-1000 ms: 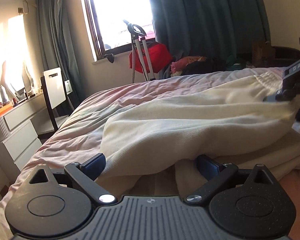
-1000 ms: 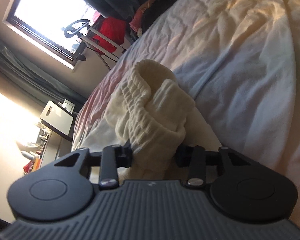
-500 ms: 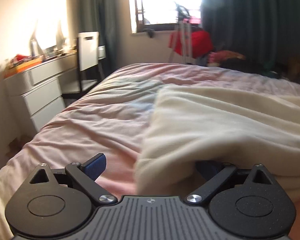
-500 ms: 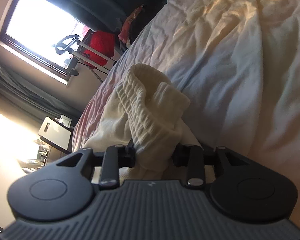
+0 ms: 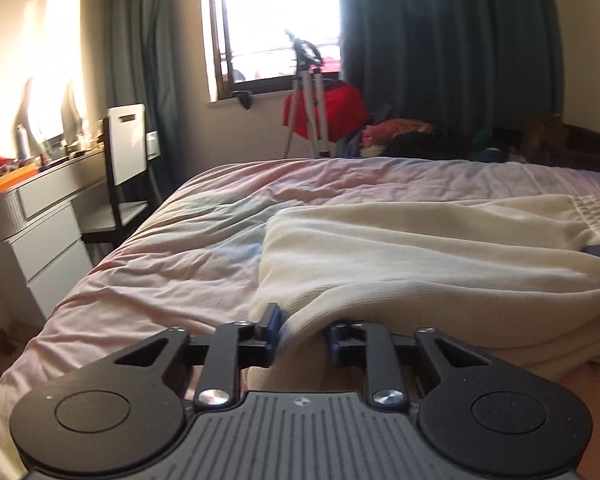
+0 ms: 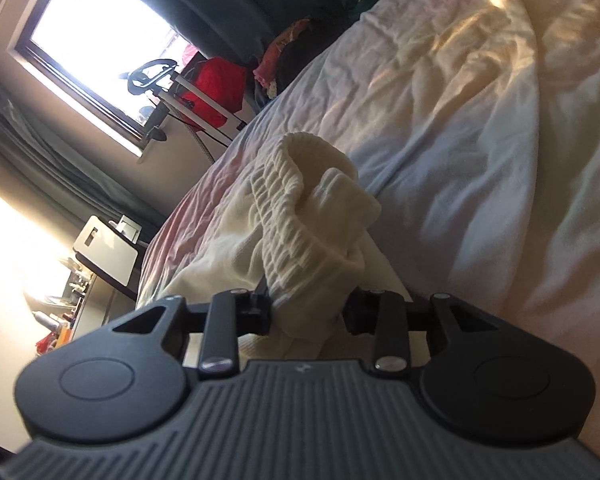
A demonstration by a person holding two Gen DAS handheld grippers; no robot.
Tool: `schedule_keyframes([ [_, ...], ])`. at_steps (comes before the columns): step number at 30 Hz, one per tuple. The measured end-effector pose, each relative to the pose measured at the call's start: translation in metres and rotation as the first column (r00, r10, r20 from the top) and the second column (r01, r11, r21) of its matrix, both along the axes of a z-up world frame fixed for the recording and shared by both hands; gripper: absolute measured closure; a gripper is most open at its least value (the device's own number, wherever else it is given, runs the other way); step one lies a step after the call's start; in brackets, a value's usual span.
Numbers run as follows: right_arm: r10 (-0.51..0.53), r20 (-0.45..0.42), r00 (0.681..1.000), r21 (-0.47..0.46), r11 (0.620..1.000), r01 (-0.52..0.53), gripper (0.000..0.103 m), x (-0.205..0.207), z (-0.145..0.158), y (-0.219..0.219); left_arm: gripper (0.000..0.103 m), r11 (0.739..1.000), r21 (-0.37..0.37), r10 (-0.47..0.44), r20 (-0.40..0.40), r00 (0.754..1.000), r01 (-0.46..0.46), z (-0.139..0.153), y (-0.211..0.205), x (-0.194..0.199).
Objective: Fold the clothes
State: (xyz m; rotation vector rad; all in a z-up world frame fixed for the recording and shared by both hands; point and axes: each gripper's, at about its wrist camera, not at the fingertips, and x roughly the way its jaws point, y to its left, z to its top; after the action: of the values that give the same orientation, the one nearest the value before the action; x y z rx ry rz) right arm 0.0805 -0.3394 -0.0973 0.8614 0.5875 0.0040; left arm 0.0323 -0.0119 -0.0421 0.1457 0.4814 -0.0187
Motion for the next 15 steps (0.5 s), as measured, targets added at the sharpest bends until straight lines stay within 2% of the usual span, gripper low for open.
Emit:
schedule_keyframes([
  [5, -0.010, 0.030, 1.000, -0.004, 1.000, 0.010, 0.067, -0.007, 0.007, 0.000, 0.088, 0.998, -0.038, -0.052, -0.066, 0.996, 0.050, 0.007, 0.016, -0.007],
  [10, -0.029, -0.007, 1.000, -0.056, 0.998, 0.028, 0.065, -0.004, 0.002, 0.002, 0.091, 0.996, 0.025, -0.075, -0.196, 0.978, 0.081, -0.011, 0.008, -0.006],
  [13, -0.046, -0.050, 0.998, -0.050, 0.998, 0.043, 0.056, -0.005, -0.005, 0.002, 0.091, 0.996, 0.033, -0.075, -0.224, 0.972, 0.085, -0.016, 0.005, -0.004],
  [15, -0.049, -0.067, 0.997, -0.066, 0.997, 0.044, 0.039, -0.006, -0.003, 0.003, 0.091, 0.997, 0.006, -0.070, -0.231, 0.970, 0.073, -0.016, 0.009, -0.003],
])
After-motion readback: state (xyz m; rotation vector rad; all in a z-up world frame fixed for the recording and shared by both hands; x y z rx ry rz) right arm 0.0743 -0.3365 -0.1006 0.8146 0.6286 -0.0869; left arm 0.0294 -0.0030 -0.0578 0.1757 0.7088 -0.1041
